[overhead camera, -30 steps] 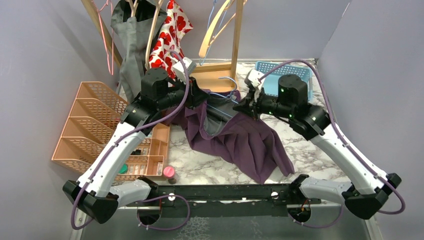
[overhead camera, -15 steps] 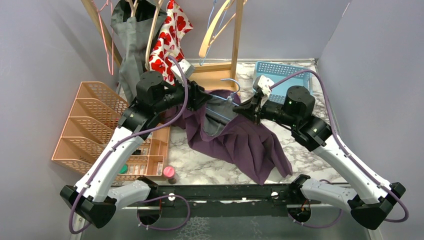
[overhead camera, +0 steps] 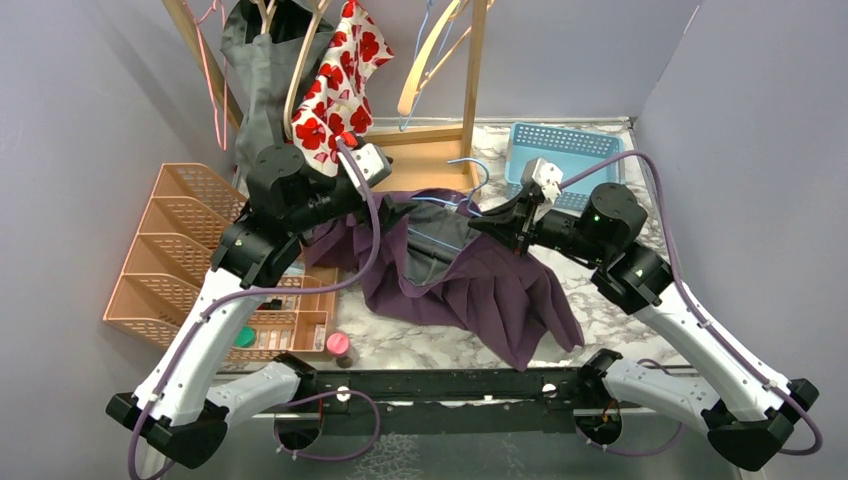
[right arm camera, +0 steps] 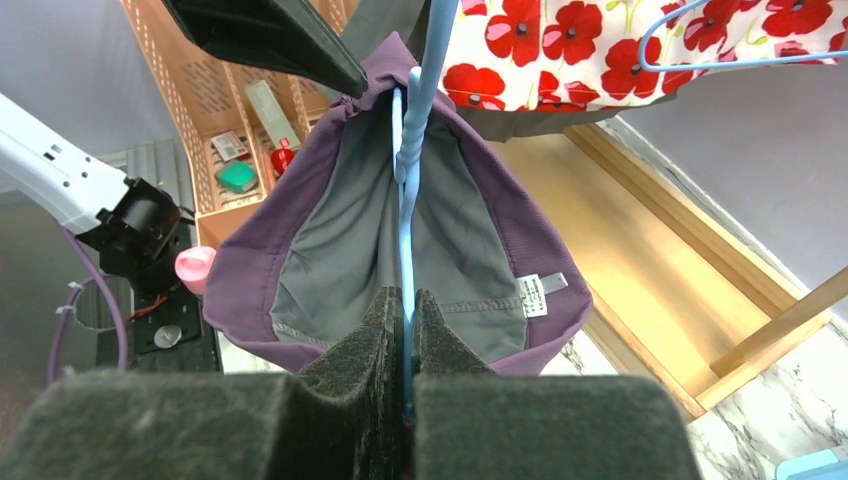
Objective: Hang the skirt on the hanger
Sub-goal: Hang the skirt on the hanger.
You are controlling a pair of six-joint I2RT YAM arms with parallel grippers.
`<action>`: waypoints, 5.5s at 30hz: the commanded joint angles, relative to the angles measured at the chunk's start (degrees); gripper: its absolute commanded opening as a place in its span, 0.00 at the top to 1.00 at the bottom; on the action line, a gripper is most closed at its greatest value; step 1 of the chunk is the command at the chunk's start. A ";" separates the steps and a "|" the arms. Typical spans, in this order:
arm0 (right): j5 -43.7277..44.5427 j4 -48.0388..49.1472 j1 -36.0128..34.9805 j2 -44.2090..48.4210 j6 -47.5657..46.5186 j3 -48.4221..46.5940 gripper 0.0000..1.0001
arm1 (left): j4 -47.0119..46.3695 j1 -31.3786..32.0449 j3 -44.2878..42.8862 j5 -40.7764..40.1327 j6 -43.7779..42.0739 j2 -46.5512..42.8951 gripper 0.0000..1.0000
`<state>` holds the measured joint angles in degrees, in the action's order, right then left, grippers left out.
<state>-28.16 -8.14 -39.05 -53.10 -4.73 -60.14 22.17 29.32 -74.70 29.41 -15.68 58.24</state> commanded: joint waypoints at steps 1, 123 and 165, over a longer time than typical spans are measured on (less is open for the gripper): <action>-2.11 8.18 -0.39 2.10 0.55 -0.59 0.99 | 10.15 -0.48 -6.26 8.66 -11.38 1.83 0.15; -1.60 -20.75 -0.42 2.45 -5.06 -14.39 0.55 | -3.28 -3.57 -6.08 30.42 -5.50 6.16 1.00; -0.40 -5.87 -0.42 1.99 -1.85 -8.71 0.99 | -9.63 -3.57 -3.56 -26.19 21.23 -3.94 0.33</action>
<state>-30.13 -18.22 -39.05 -53.30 -7.05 -67.99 12.71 25.96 -78.17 18.39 -0.86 56.60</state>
